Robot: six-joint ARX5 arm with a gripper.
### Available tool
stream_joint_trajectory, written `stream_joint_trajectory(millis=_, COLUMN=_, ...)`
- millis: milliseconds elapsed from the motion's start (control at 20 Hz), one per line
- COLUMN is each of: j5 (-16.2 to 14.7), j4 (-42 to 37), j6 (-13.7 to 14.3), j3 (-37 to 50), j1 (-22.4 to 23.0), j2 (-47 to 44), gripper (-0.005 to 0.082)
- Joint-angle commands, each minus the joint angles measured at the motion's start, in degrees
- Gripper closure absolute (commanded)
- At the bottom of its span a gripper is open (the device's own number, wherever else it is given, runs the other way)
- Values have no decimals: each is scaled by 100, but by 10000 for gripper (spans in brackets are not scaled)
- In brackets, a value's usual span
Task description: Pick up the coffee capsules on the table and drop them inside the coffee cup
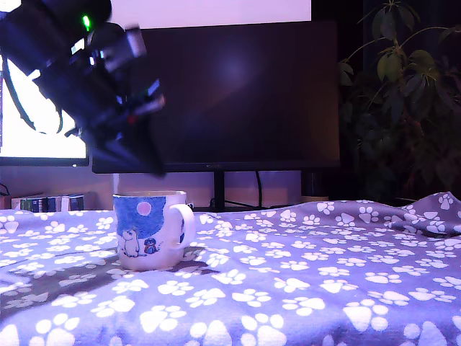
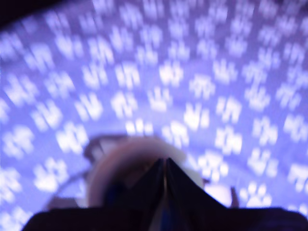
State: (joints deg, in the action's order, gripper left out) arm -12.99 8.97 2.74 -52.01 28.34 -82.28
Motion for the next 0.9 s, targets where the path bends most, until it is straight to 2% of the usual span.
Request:
stream_joint_trajectory(millis=0, j5=-22, j4=-81, j6=-17, j3=15, j1=-7, j2=291, gripper=788)
stream_joint_trajectory(millis=450, j5=170, j4=-476, j6=-68, j3=1027, j1=-94, j2=1449, gripper=788)
stream_joint_trajectory(millis=650, j5=164, j4=-802, j6=-195, j3=1591, j1=-334, j2=1965, gripper=788)
stream_joint_trajectory(millis=850, j5=140, j4=-1034, j6=-293, j3=2109, j1=-778, j2=2420, gripper=788)
